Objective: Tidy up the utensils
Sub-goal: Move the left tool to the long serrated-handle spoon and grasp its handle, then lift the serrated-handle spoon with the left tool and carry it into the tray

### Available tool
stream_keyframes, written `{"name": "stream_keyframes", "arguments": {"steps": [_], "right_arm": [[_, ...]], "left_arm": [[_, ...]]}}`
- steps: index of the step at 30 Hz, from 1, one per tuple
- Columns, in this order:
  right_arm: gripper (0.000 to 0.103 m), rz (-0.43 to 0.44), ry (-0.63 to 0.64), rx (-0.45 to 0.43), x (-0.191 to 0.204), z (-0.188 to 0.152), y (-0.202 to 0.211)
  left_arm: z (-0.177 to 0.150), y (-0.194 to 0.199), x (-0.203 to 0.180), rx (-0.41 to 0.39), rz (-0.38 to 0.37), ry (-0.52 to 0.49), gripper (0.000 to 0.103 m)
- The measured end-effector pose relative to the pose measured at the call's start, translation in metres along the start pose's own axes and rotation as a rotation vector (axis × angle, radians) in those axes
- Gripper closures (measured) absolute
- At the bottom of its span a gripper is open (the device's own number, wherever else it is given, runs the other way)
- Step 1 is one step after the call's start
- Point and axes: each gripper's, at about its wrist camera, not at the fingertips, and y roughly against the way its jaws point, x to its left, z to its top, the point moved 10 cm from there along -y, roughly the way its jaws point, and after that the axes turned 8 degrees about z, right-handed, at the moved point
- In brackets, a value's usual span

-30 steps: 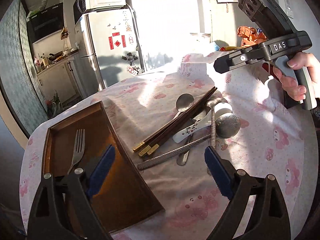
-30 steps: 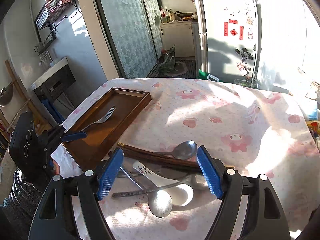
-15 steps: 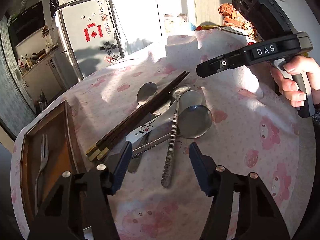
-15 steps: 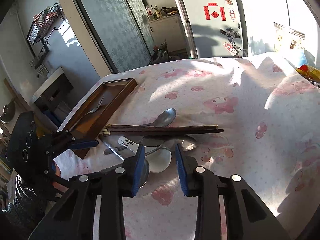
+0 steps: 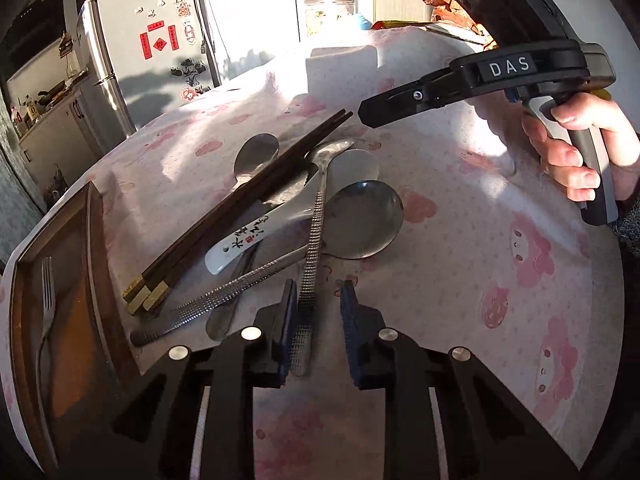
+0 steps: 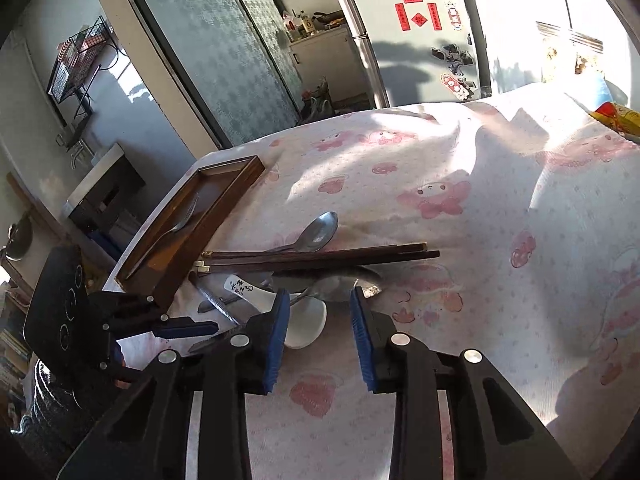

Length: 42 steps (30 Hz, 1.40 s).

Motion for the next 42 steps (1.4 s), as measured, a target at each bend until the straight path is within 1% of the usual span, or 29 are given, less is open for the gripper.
{"name": "stream_keyframes", "arguments": {"steps": [3,5,7,9,11,12,14,17,19,20,21,22,26,28,30,31,32,34,36,39,40,41,42], "right_arm": [[0.070,0.045,-0.092,0.004,-0.012,-0.002,-0.005],[0.068,0.062,-0.131,0.012,-0.018,-0.003,-0.010],[0.065,0.094,-0.177,0.017,-0.020,-0.005,-0.014],[0.055,0.125,-0.225,0.015,-0.022,-0.004,-0.019],[0.052,0.144,-0.265,0.015,-0.025,-0.004,-0.025],[0.051,0.146,-0.277,0.024,-0.026,-0.005,-0.030],[0.049,0.146,-0.270,0.011,-0.023,-0.001,-0.034],[0.049,0.124,-0.274,-0.014,-0.024,0.004,-0.038],[0.049,0.099,-0.248,-0.021,-0.022,0.006,-0.039],[0.054,0.082,-0.241,-0.021,-0.023,0.005,-0.040],[0.072,0.074,-0.252,-0.019,-0.027,0.004,-0.041],[0.077,0.089,-0.270,-0.026,-0.030,0.003,-0.042],[0.085,0.117,-0.275,-0.058,-0.029,0.005,-0.039],[0.086,0.126,-0.262,-0.066,-0.025,0.005,-0.037],[0.088,0.149,-0.253,-0.066,-0.016,0.005,-0.035],[0.089,0.158,-0.247,-0.067,-0.011,0.005,-0.033],[0.089,0.173,-0.235,-0.066,-0.005,0.004,-0.032],[0.091,0.190,-0.199,-0.070,0.009,0.005,-0.028],[0.092,0.209,-0.173,-0.081,0.019,0.007,-0.023],[0.094,0.234,-0.155,-0.108,0.029,0.012,-0.014],[0.094,0.243,-0.153,-0.119,0.031,0.014,-0.010],[0.095,0.256,-0.153,-0.126,0.033,0.016,-0.007],[0.096,0.267,-0.151,-0.133,0.035,0.018,-0.003]], "left_arm": [[0.000,0.002,-0.006,-0.006,-0.005,-0.014,0.093],[0.000,0.002,-0.006,-0.007,0.005,-0.018,0.093],[0.000,0.002,-0.007,-0.006,0.006,-0.019,0.093],[0.000,0.002,-0.006,-0.005,-0.003,-0.011,0.093],[0.000,0.002,-0.005,-0.004,-0.005,-0.009,0.093],[0.001,0.002,-0.006,-0.004,-0.003,-0.011,0.093],[0.001,0.002,-0.006,-0.005,0.000,-0.014,0.093],[0.001,0.002,-0.006,-0.004,-0.003,-0.015,0.093],[0.000,0.002,-0.007,-0.005,0.002,-0.022,0.094],[0.000,0.002,-0.008,-0.006,0.008,-0.027,0.094],[0.000,0.002,-0.008,-0.007,0.014,-0.033,0.094],[0.000,0.003,-0.009,-0.008,0.020,-0.038,0.094],[0.000,0.003,-0.009,-0.011,0.038,-0.051,0.093],[0.000,0.003,-0.008,-0.013,0.051,-0.050,0.086],[0.000,0.004,-0.005,-0.017,0.051,-0.041,0.052],[0.001,0.004,-0.006,-0.021,0.045,-0.044,0.024],[0.001,0.006,-0.008,-0.031,0.040,-0.052,0.022],[0.002,0.009,-0.013,-0.048,0.041,-0.078,0.024],[0.002,0.008,-0.014,-0.048,0.055,-0.091,0.030],[0.004,0.008,-0.009,-0.050,0.060,-0.067,0.045],[0.004,0.009,-0.007,-0.053,0.051,-0.053,0.054],[0.005,0.010,-0.005,-0.054,0.044,-0.039,0.066],[0.005,0.010,-0.004,-0.052,0.036,-0.028,0.072]]}}
